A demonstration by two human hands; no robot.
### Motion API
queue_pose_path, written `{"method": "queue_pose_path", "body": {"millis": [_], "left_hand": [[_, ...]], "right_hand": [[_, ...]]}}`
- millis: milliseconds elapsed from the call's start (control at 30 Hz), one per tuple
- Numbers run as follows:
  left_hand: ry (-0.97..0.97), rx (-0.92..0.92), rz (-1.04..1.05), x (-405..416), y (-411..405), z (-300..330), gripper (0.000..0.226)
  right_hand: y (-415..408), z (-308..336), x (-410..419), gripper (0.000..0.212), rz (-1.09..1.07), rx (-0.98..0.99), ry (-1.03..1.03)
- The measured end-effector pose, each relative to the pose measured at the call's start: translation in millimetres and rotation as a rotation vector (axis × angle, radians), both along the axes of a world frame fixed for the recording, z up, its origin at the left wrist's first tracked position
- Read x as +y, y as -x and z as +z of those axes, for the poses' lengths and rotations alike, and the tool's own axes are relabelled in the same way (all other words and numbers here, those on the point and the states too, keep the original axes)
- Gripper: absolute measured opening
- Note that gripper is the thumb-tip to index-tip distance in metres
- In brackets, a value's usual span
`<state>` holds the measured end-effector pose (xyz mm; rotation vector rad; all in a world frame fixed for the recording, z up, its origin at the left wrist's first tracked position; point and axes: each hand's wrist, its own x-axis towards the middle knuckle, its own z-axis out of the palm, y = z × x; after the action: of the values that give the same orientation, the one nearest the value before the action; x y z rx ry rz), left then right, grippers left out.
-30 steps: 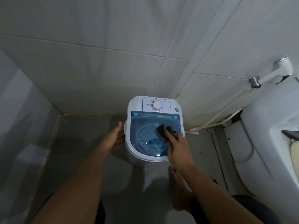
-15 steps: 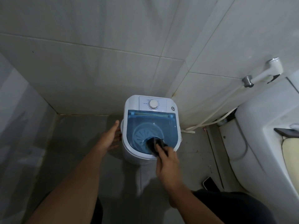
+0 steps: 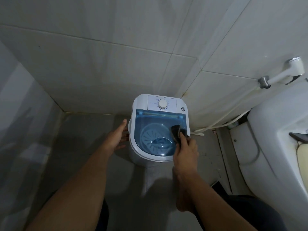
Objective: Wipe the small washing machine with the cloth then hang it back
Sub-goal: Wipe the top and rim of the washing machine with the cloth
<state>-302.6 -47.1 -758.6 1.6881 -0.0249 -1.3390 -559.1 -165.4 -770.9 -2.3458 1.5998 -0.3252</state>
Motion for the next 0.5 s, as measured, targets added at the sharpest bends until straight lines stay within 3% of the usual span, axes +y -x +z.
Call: {"method": "queue_pose_path", "body": {"millis": [167, 267, 333, 400, 500], "left_hand": [[0.000, -0.003, 0.001, -1.1, -0.4, -2.4, 0.061], [0.003, -0.003, -0.001, -1.9, 0.3, -2.3, 0.058], [0.002, -0.002, 0.001, -2.0, 0.4, -2.9, 0.061], [0.003, 0.005, -0.001, -1.1, 0.3, -2.9, 0.063], [0.003, 0.021, -0.006, -0.2, 0.0, -1.4, 0.070]], "right_hand": [[-24.7, -9.9, 65.7, 0.058, 0.344, 0.037, 0.074], [-36.4, -1.1, 74.6, 0.056, 0.538, -0.043, -0.021], [-31.6, 4.1, 63.1, 0.052, 0.472, -0.196, -0.066], [-14.6, 2.0, 43.9, 0.052, 0.250, -0.307, -0.073], [13.9, -6.3, 25.2, 0.051, -0.099, -0.275, -0.035]]}}
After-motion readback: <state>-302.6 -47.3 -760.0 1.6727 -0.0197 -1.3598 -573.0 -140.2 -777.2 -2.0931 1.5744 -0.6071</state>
